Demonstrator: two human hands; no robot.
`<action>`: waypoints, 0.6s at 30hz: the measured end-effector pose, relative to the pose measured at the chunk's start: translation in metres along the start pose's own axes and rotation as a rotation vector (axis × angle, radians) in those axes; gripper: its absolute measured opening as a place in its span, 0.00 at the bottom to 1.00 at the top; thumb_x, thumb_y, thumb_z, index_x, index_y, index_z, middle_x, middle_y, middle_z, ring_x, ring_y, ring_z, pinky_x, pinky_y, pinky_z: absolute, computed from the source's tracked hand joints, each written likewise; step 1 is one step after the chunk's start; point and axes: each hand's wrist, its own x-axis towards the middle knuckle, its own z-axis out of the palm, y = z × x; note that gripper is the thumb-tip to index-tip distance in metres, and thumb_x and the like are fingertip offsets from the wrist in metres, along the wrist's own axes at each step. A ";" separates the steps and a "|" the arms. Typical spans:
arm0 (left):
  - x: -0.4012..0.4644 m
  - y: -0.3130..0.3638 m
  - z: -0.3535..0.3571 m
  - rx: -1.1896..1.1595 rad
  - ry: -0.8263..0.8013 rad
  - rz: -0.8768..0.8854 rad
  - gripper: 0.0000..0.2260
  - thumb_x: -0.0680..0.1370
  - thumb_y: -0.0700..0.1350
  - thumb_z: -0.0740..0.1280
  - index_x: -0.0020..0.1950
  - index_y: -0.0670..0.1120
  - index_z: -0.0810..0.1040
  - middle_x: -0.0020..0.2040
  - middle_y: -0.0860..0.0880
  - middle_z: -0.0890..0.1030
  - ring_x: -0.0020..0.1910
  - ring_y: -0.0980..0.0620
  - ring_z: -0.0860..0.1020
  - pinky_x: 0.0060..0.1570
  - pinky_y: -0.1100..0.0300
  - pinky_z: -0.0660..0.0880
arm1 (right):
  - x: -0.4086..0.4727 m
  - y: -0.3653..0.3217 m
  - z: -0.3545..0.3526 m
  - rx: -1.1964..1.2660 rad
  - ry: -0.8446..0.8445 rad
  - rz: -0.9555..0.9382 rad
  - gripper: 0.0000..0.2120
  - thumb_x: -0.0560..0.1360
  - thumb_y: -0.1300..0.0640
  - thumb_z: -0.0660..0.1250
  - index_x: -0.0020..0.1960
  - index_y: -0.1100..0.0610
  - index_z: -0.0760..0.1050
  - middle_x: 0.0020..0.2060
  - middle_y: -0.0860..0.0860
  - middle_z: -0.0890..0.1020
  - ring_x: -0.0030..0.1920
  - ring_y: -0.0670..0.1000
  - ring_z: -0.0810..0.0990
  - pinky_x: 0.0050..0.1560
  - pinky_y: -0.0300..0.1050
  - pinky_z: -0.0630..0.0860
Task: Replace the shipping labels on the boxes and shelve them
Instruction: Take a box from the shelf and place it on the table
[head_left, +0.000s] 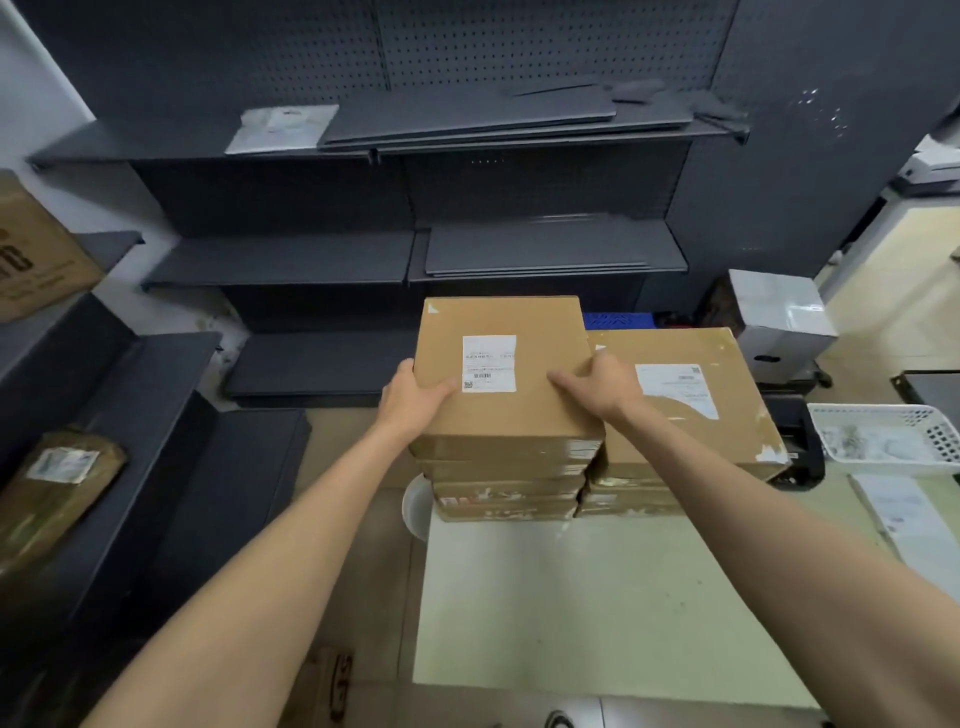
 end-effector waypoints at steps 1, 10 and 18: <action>-0.004 -0.001 -0.001 -0.015 0.000 -0.001 0.30 0.77 0.57 0.72 0.74 0.46 0.67 0.67 0.48 0.76 0.61 0.47 0.75 0.53 0.54 0.72 | -0.003 0.001 0.000 0.026 -0.003 0.004 0.21 0.72 0.38 0.70 0.40 0.57 0.73 0.47 0.55 0.81 0.47 0.57 0.79 0.50 0.54 0.79; -0.044 -0.001 0.011 0.002 0.014 0.010 0.31 0.76 0.60 0.71 0.71 0.45 0.66 0.67 0.46 0.75 0.58 0.47 0.75 0.54 0.52 0.72 | -0.060 0.032 -0.016 0.272 0.043 0.028 0.26 0.70 0.42 0.74 0.56 0.55 0.66 0.53 0.50 0.76 0.52 0.53 0.77 0.51 0.50 0.76; -0.105 0.017 0.060 -0.063 -0.077 0.108 0.30 0.63 0.70 0.73 0.60 0.57 0.78 0.58 0.52 0.80 0.53 0.51 0.81 0.56 0.48 0.80 | -0.110 0.114 -0.064 0.328 0.101 -0.002 0.30 0.68 0.43 0.76 0.62 0.55 0.68 0.56 0.49 0.78 0.53 0.51 0.78 0.55 0.51 0.77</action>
